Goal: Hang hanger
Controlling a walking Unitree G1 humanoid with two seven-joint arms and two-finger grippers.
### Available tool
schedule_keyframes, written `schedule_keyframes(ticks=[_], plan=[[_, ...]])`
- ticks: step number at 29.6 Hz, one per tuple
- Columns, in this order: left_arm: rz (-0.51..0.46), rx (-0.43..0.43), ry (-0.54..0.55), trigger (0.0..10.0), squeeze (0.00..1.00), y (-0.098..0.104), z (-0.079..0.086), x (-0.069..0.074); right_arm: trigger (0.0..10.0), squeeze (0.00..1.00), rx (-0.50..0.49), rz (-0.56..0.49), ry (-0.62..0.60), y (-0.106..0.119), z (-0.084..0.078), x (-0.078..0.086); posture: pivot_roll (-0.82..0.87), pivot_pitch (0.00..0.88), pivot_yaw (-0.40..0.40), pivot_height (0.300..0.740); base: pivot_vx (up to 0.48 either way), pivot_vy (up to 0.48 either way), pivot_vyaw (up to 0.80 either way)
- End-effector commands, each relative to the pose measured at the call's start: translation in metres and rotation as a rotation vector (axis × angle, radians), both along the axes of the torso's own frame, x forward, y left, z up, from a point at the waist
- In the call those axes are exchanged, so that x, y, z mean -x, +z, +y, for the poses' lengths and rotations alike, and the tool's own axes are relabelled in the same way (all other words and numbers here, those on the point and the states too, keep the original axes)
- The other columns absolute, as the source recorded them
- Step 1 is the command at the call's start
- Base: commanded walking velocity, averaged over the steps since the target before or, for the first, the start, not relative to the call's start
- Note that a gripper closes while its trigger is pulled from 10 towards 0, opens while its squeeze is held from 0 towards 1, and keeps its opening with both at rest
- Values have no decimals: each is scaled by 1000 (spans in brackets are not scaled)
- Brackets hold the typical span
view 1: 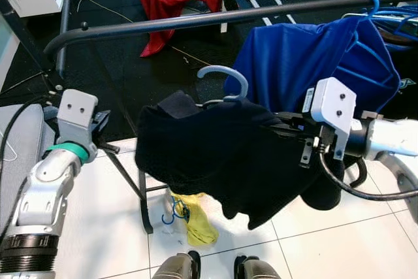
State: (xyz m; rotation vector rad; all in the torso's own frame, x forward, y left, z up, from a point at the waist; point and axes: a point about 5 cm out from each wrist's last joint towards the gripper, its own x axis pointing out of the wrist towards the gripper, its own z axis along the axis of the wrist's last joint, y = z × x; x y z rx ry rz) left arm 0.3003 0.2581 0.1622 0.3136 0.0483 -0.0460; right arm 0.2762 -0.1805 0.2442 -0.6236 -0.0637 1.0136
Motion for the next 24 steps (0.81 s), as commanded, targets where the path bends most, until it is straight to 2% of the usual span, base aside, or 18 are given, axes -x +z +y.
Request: schedule_keyframes(ticks=[1, 4, 5, 7, 8, 9, 10, 11, 12, 16, 24], plan=[[22, -20, 8, 0, 0, -6, 6, 5, 10000, 0, -9, -58, -15, 10, -5, 0, -49, 80, 84, 740, 0, 0, 0], [32, 3, -18, 0, 0, -7, 2, 5, 10000, 0, -16, -62, -21, 13, -7, 0, -48, 80, 83, 740, 0, 0, 0], [41, 47, -67, 0, 0, -8, -7, 5, 10000, 0, -23, -62, -12, 15, -7, 0, -52, 81, 83, 740, 0, 0, 0], [41, 47, -67, 0, 0, -8, -7, 5, 10000, 0, -23, -62, -12, 15, -7, 0, -52, 81, 83, 740, 0, 0, 0], [46, 85, -140, 10000, 0, -6, -20, 6, 10000, 0, -34, -57, 8, 16, -4, 2, -56, 81, 84, 740, 0, 0, 0], [46, 85, -140, 10000, 0, -6, -20, 6, 10000, 0, -34, -57, 8, 16, -4, 2, -56, 81, 84, 740, 0, 0, 0], [45, 109, -230, 10000, 0, -3, -33, 8, 10000, 0, -40, -51, 31, 17, -1, 4, -55, 82, 85, 740, 0, 0, 0], [38, 114, -295, 10000, 255, -1, -42, 10, 10000, 0, -43, -46, 50, 17, 2, 5, -55, 82, 85, 740, 0, 0, 0], [34, 104, -349, 10000, 1000, 1, -48, 12, 10000, 0, -43, -40, 64, 17, 4, 6, -53, 82, 84, 740, 0, 0, 0], [46, 91, -433, 10000, 1000, 2, -59, 14, 10000, 0, -49, -32, 104, 15, 12, 7, -51, 82, 84, 740, 0, 0, 0], [50, 107, -457, 10000, 1000, 2, -64, 12, 10000, 0, -39, -31, 138, 17, 16, 7, -56, 85, 83, 740, 0, 0, 0]])
